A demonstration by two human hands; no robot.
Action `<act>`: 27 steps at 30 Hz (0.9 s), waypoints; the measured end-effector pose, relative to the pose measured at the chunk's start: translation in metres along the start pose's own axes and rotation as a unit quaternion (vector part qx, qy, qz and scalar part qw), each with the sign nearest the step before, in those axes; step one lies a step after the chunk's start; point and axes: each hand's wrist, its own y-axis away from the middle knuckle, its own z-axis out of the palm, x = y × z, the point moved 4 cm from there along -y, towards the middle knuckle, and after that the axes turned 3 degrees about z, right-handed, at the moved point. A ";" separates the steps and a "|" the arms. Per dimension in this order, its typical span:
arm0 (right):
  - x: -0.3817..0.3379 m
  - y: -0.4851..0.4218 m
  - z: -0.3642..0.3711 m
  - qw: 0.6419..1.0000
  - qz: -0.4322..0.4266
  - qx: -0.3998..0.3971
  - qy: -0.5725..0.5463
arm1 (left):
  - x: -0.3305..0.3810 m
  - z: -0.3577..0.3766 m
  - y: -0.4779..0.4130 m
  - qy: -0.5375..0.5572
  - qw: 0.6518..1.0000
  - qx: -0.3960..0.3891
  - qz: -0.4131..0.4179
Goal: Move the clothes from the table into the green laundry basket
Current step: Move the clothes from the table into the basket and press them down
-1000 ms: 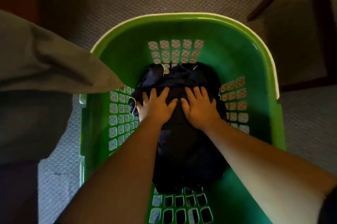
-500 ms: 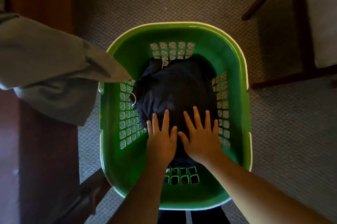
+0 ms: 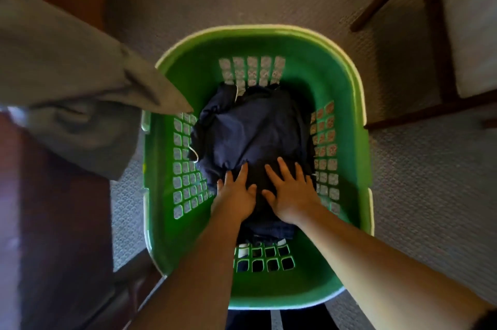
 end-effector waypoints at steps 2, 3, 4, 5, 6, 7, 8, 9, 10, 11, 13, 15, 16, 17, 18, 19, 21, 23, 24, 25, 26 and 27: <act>-0.005 0.017 -0.020 1.000 0.002 -0.007 -0.012 | 0.009 -0.018 0.019 0.006 1.000 0.011 0.001; -0.009 0.029 -0.032 1.000 0.003 -0.003 -0.023 | 0.015 -0.028 0.031 0.013 1.000 0.023 0.005; -0.013 0.042 -0.044 0.999 0.002 0.010 -0.038 | 0.021 -0.039 0.046 0.028 0.999 0.040 0.010; -0.017 0.058 -0.059 0.998 -0.002 0.033 -0.056 | 0.029 -0.052 0.061 0.047 0.997 0.065 0.021; -0.022 0.074 -0.075 0.995 -0.011 0.064 -0.077 | 0.037 -0.067 0.077 0.065 0.993 0.090 0.036; -0.027 0.092 -0.091 0.990 -0.023 0.097 -0.099 | 0.046 -0.083 0.094 0.082 0.989 0.111 0.055; -0.033 0.111 -0.108 0.984 -0.038 0.130 -0.117 | 0.056 -0.100 0.112 0.094 0.985 0.122 0.078; -0.039 0.132 -0.124 0.977 -0.055 0.159 -0.132 | 0.066 -0.117 0.130 0.098 0.982 0.125 0.104; -0.045 0.151 -0.138 0.969 -0.072 0.185 -0.144 | 0.076 -0.135 0.149 0.092 0.980 0.122 0.126; -0.051 0.170 -0.153 0.962 -0.089 0.211 -0.152 | 0.086 -0.154 0.168 0.082 0.978 0.124 0.145; -0.064 0.208 -0.180 0.945 -0.119 0.257 -0.161 | 0.102 -0.191 0.207 0.076 0.971 0.146 0.175; -0.076 0.246 -0.205 0.922 -0.145 0.306 -0.186 | 0.113 -0.223 0.247 0.074 0.961 0.172 0.205; -0.082 0.265 -0.216 0.909 -0.156 0.329 -0.201 | 0.116 -0.236 0.265 0.072 0.956 0.184 0.218; -0.089 0.284 -0.226 0.899 -0.168 0.346 -0.210 | 0.119 -0.248 0.284 0.070 0.949 0.200 0.232; -0.096 0.302 -0.236 0.890 -0.180 0.361 -0.211 | 0.121 -0.260 0.300 0.073 0.944 0.213 0.240; -0.102 0.318 -0.244 0.883 -0.192 0.373 -0.209 | 0.123 -0.271 0.317 0.073 0.939 0.226 0.249; -0.114 0.348 -0.260 0.870 -0.215 0.396 -0.201 | 0.125 -0.289 0.345 0.068 0.929 0.249 0.264; -0.125 0.371 -0.276 0.855 -0.241 0.419 -0.189 | 0.125 -0.306 0.368 0.076 0.918 0.281 0.271; -0.131 0.381 -0.283 0.850 -0.255 0.424 -0.183 | 0.124 -0.314 0.377 0.081 0.912 0.299 0.268; -0.137 0.389 -0.291 0.846 -0.268 0.427 -0.176 | 0.124 -0.323 0.386 0.084 0.907 0.318 0.263; -0.142 0.396 -0.298 0.842 -0.282 0.427 -0.171 | 0.124 -0.330 0.393 0.089 0.901 0.334 0.260; -0.148 0.403 -0.305 0.839 -0.295 0.426 -0.167 | 0.124 -0.338 0.402 0.096 0.896 0.350 0.257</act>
